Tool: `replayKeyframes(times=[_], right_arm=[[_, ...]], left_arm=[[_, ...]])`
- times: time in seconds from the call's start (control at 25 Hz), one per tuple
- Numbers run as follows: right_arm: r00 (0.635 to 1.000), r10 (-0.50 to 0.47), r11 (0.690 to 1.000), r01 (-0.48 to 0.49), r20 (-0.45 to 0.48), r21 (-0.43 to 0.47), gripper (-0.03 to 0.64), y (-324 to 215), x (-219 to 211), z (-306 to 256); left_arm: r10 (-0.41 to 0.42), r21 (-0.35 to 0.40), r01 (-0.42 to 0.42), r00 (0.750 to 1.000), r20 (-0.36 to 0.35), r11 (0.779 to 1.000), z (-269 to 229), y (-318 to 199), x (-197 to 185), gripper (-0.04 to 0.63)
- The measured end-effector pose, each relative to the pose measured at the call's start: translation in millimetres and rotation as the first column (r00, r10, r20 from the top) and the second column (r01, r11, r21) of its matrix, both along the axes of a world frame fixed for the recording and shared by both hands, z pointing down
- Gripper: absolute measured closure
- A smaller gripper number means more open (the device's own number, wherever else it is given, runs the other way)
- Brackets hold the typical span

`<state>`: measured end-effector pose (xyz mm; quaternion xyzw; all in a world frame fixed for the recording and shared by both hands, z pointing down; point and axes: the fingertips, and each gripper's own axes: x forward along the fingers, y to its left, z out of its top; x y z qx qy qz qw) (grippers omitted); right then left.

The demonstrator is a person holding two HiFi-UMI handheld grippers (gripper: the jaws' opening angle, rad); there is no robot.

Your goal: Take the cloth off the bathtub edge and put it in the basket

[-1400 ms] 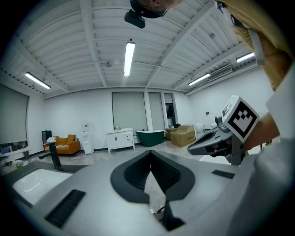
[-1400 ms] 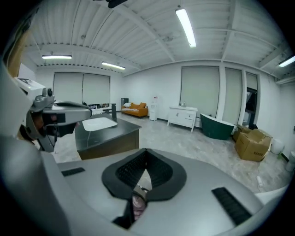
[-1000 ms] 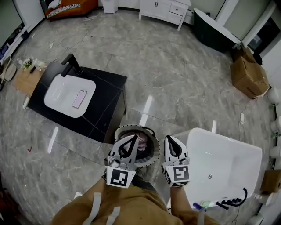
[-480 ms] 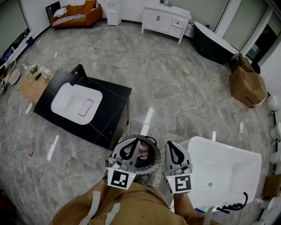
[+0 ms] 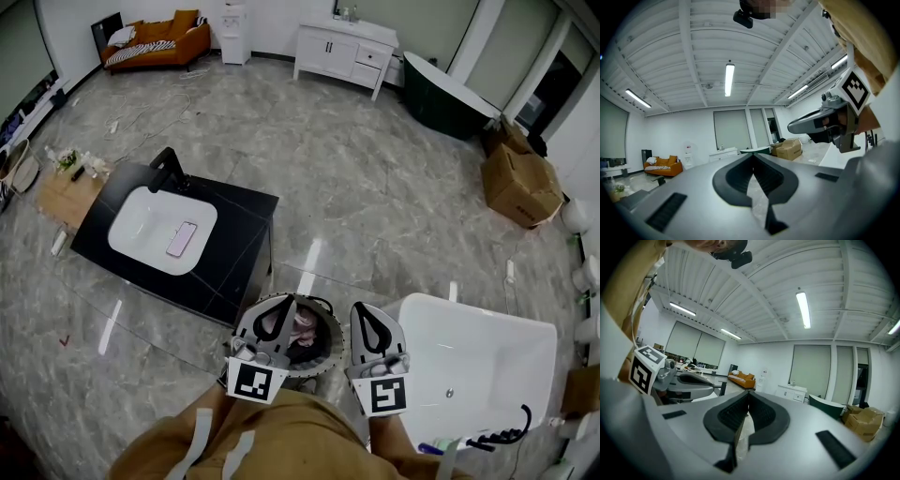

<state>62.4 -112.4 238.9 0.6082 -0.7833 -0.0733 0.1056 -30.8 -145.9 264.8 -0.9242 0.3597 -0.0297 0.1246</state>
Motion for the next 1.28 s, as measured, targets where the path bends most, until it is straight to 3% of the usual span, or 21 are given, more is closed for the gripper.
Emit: replayKeyframes(times=[0.32, 1.28], right_arm=[[0.999, 0.003, 1.000, -0.004, -0.041, -0.015, 0.611, 6.0, 1.0, 2.0], [0.999, -0.034, 0.999, 0.034, -0.029, -0.004, 0.611, 5.1, -3.0, -3.8]], left_arm=[[0.004, -0.001, -0.004, 1.000, -0.001, 1.000, -2.9, 2.5, -0.6, 0.591], [-0.041, -0.006, 0.041, 0.999, -0.001, 0.999, -1.8, 5.7, -5.8, 0.591]])
